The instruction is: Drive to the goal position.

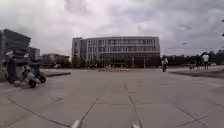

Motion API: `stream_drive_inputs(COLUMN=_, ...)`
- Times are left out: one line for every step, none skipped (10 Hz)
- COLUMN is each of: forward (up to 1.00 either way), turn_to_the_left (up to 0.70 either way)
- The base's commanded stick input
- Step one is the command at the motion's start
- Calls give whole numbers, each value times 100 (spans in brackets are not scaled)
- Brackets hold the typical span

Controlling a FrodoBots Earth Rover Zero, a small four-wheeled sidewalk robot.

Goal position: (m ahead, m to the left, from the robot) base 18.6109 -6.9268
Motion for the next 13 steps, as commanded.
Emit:
stream_drive_inputs(forward=85, turn_to_the_left=0)
stream_drive_inputs(forward=85, turn_to_the_left=0)
stream_drive_inputs(forward=85, turn_to_the_left=0)
stream_drive_inputs(forward=85, turn_to_the_left=0)
stream_drive_inputs(forward=85, turn_to_the_left=0)
stream_drive_inputs(forward=85, turn_to_the_left=0)
stream_drive_inputs(forward=85, turn_to_the_left=0)
stream_drive_inputs(forward=85, turn_to_the_left=0)
stream_drive_inputs(forward=85, turn_to_the_left=0)
stream_drive_inputs(forward=85, turn_to_the_left=-1)
stream_drive_inputs(forward=85, turn_to_the_left=-6)
stream_drive_inputs(forward=85, turn_to_the_left=-20)
stream_drive_inputs(forward=85, turn_to_the_left=-34)
